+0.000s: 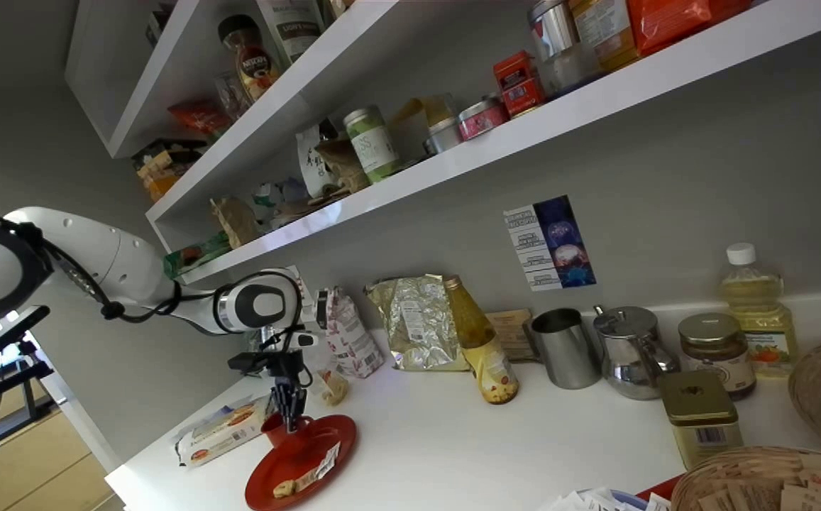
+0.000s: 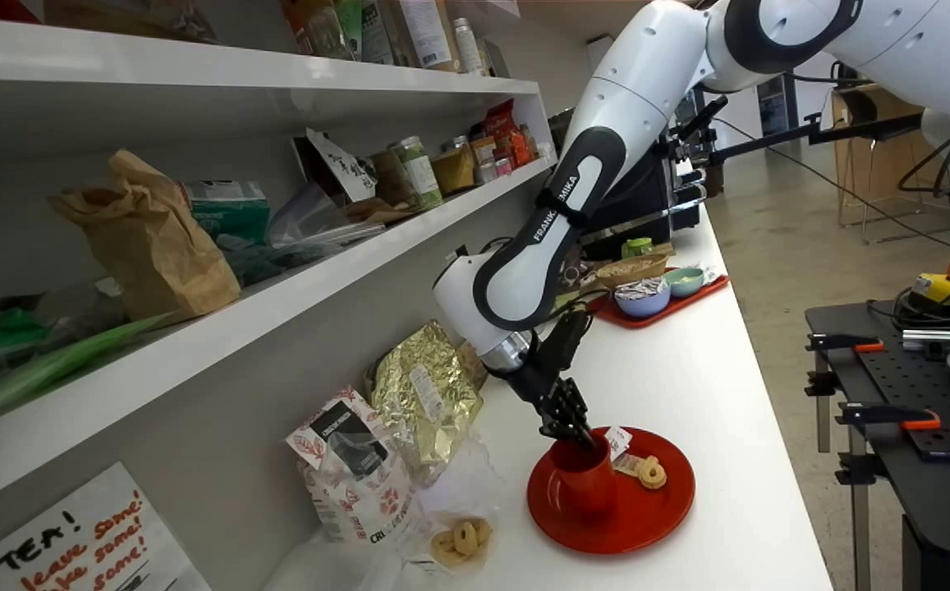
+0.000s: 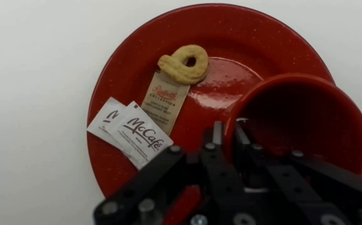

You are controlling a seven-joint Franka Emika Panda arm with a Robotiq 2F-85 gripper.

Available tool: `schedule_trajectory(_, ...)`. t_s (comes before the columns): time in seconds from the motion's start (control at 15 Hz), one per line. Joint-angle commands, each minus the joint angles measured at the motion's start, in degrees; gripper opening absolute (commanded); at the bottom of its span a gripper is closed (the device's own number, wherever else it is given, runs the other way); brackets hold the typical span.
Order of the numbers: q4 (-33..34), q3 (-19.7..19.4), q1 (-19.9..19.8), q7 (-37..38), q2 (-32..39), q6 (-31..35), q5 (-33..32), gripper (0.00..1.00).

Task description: Put the cup on the plate

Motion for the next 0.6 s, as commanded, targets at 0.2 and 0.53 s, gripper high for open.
schedule_trajectory(0.2,3.5,-0.4,-0.4,-0.7,3.4,-1.9,0.8,0.02)
schedule_trajectory(0.53,4.4,-0.6,-0.9,-1.4,4.8,-2.3,0.8,0.02)
